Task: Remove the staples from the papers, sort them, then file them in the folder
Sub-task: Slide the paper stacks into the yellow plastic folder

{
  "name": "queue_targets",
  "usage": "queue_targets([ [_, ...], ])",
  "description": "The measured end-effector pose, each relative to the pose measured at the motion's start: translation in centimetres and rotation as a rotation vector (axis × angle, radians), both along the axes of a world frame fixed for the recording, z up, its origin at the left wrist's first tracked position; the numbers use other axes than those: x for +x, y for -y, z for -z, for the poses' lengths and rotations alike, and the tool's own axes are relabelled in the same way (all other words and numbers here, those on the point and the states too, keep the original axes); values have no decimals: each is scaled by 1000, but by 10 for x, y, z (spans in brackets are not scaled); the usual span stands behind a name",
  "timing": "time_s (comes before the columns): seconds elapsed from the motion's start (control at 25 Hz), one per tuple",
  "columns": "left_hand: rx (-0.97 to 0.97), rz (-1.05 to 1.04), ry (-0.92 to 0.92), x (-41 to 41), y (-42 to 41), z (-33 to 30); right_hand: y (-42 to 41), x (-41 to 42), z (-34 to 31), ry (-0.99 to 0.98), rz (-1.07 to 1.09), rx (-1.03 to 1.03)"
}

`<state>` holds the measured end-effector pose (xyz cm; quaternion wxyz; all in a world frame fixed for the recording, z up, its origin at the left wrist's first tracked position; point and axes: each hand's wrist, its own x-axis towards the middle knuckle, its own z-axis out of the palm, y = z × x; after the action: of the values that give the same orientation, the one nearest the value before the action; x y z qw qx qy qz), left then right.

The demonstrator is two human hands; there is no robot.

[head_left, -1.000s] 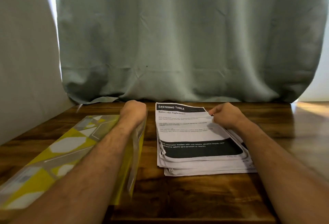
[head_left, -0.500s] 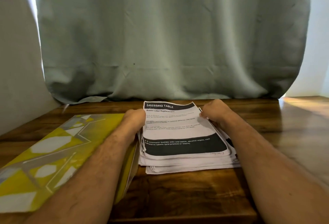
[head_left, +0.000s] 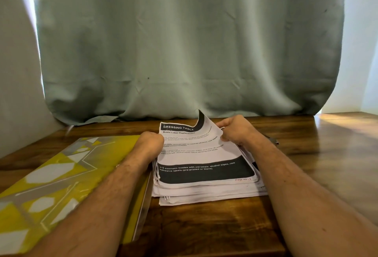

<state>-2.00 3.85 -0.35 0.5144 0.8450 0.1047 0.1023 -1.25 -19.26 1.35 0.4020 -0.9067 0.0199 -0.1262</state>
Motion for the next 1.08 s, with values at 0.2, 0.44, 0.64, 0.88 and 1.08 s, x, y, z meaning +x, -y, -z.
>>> queue_targets([
  [0.2,-20,35,9,8,-2,5,-5,-2,3,25,-48,-222],
  [0.44,-16,9,44,14,-3,7,-6,-4,2,39,-83,-260],
  [0.64,13,-6,-10,20,-11,4,-1,1,2,14,-26,-162],
  [0.88,-24,-125,25,25,-19,3,19,5,-4,-34,114,-10],
  [1.08,-110,-72,125,22,-19,1,36,11,-7,-162,75,115],
])
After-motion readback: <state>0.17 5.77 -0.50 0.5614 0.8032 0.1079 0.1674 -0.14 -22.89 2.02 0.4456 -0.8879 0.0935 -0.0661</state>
